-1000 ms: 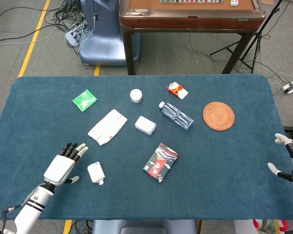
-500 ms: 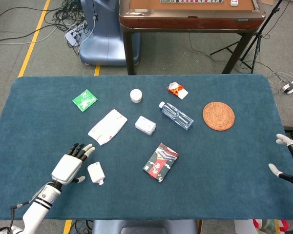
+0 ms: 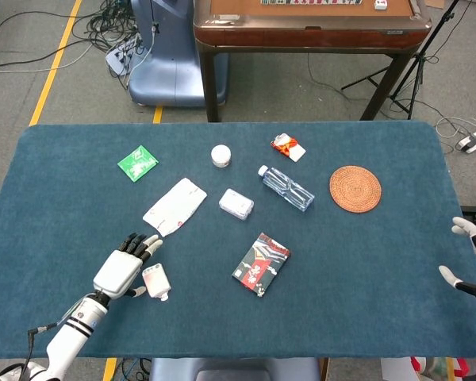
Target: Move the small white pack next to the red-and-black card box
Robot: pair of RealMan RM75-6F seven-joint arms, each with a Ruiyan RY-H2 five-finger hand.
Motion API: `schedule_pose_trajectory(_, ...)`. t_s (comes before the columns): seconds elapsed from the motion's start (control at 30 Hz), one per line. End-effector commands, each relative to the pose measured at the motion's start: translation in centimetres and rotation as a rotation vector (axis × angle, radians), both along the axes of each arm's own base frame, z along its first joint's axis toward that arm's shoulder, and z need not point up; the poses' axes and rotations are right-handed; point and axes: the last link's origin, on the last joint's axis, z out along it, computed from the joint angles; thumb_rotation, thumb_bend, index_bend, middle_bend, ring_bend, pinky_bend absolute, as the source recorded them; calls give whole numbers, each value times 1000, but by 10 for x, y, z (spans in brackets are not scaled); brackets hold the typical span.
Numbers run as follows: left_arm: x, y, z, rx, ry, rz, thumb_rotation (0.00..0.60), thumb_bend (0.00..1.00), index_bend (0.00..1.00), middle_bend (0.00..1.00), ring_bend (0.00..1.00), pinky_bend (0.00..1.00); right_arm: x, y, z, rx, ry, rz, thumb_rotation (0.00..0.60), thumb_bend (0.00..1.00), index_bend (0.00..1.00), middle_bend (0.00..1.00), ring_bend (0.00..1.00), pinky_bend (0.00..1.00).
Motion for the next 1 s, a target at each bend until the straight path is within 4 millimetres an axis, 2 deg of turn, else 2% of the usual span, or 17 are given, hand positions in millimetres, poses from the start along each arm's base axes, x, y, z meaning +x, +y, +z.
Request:
schedule_pose_trajectory(0.03, 5, 3, -3, -11, -7, -6, 600, 13, 0, 0, 0, 6, 0, 0, 1, -1, -1, 2, 600, 143, 219, 324, 263, 450)
schedule_pose_trajectory(0.6, 24, 22, -16, -8, -31, -28, 600, 13, 0, 0, 0, 6, 0, 1, 7, -19, -14, 5, 600, 143, 219, 324, 263, 450)
schedule_pose_trajectory(1.0, 39, 23, -24, -36, -44, -51, 600, 13, 0, 0, 0, 6, 0, 1, 10, -26, -21, 6, 600, 143, 219, 324, 263, 450)
